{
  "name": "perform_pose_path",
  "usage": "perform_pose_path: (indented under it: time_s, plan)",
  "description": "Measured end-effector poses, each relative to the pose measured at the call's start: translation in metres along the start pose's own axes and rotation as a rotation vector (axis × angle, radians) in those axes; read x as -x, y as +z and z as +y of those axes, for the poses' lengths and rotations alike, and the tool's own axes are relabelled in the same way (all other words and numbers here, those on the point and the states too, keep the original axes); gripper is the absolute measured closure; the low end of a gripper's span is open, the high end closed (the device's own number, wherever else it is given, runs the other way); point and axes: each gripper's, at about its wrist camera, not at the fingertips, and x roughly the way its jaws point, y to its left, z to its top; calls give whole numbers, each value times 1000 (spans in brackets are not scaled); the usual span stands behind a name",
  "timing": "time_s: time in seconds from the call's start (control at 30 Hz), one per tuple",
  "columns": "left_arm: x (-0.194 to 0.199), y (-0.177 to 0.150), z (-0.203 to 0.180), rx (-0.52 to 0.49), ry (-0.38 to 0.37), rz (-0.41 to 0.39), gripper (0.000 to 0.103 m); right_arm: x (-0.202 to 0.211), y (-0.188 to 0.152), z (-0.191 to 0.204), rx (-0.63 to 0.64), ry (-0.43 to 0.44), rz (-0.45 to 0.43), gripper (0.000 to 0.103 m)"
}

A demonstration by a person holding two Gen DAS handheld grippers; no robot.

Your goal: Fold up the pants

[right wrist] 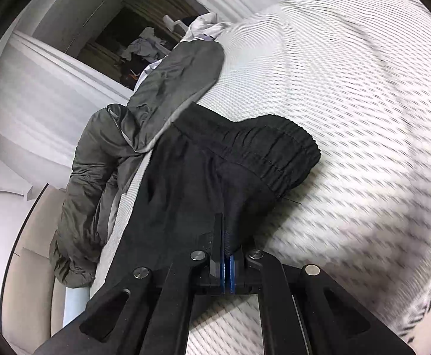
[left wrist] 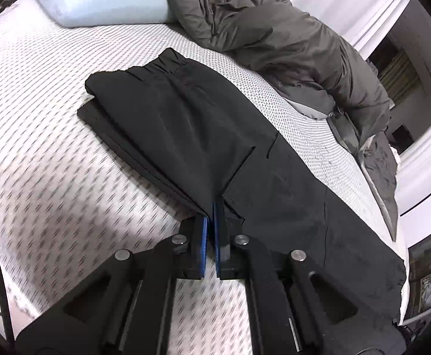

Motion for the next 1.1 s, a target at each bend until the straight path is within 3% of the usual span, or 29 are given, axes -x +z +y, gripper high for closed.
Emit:
perform_pose_path:
  time_s: [0.1,0.17,0.2,0.23,0.3,0.33,0.4,0.47,0.53,0.67,0.73,0.9,1.0,1.1]
  plan:
    - [9,-11,12,-15,15,19,99,6,-4,-9,5,-41,30,98]
    - [16,-11,10,-31,5,1,97,6,-3,-8,18,-106,34,86]
    - [22,-11,8,-54,9,-16,86,8,-2,-6,29,-147,18,75]
    - [27,-11,6,-67,16,-33,65,13,-2,-5,24,-175,-14,69]
    - [43,-11,5,-54,6,-92,43,23,-1,1,34,-234,-85,64]
    - [50,-11,5,-51,-4,-121,36,27,-1,5,52,-250,-106,63]
    - [61,-12,-2,-76,-28,-157,34,37,-5,30,194,-276,-155,57]
    - [66,-17,-15,-121,-106,-148,26,41,-17,64,408,-264,-180,40]
    - [61,-25,-34,-189,-177,-109,22,38,-32,86,530,-209,-193,18]
    - [35,-62,-98,-448,-175,-14,16,-7,-76,140,750,-114,-15,15]
    - [20,-86,-133,-578,-160,7,0,-39,-104,165,859,-101,91,15]
    - [-18,-158,-202,-764,-235,193,1,-94,-160,208,1005,18,296,15]
    - [-26,-202,-230,-929,-259,256,1,-117,-183,214,1115,-15,375,15]
    - [-24,-219,-225,-998,-242,257,1,-116,-174,206,1155,-83,363,15]
